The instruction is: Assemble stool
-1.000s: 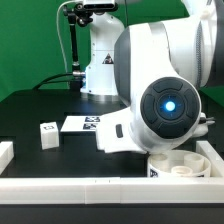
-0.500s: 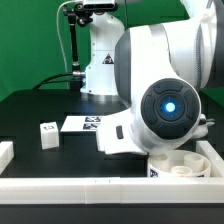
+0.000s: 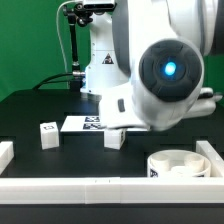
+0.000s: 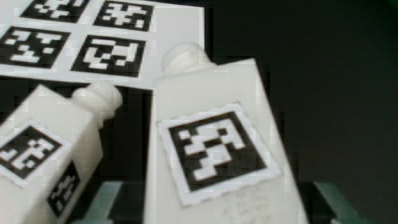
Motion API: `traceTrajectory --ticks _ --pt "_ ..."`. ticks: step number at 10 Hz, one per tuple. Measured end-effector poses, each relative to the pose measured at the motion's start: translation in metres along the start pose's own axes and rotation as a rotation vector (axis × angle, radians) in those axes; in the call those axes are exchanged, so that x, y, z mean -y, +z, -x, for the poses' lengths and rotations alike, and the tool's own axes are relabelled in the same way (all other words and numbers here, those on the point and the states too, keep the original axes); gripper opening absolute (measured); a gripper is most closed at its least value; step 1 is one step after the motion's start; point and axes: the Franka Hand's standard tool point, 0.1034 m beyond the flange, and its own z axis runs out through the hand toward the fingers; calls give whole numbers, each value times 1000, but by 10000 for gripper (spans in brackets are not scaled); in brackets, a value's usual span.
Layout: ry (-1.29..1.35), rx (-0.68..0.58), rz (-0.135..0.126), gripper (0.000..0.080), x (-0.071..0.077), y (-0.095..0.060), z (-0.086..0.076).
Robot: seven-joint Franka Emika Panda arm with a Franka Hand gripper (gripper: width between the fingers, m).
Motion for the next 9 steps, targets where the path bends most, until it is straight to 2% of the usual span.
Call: traceTrajectory --ticks 1,2,5,6,7,8,9 --pt "-2 -9 5 325 3 -4 8" --pt "-5 -7 4 325 2 -1 5" --pt "-8 -76 6 325 2 -8 -6" --pt "-11 -162 9 325 3 -20 -15" --pt "-16 -255 15 325 8 -39 -10" --pt "-18 -347 21 325 8 -49 -5" --pt "-28 -369 25 325 8 -53 1"
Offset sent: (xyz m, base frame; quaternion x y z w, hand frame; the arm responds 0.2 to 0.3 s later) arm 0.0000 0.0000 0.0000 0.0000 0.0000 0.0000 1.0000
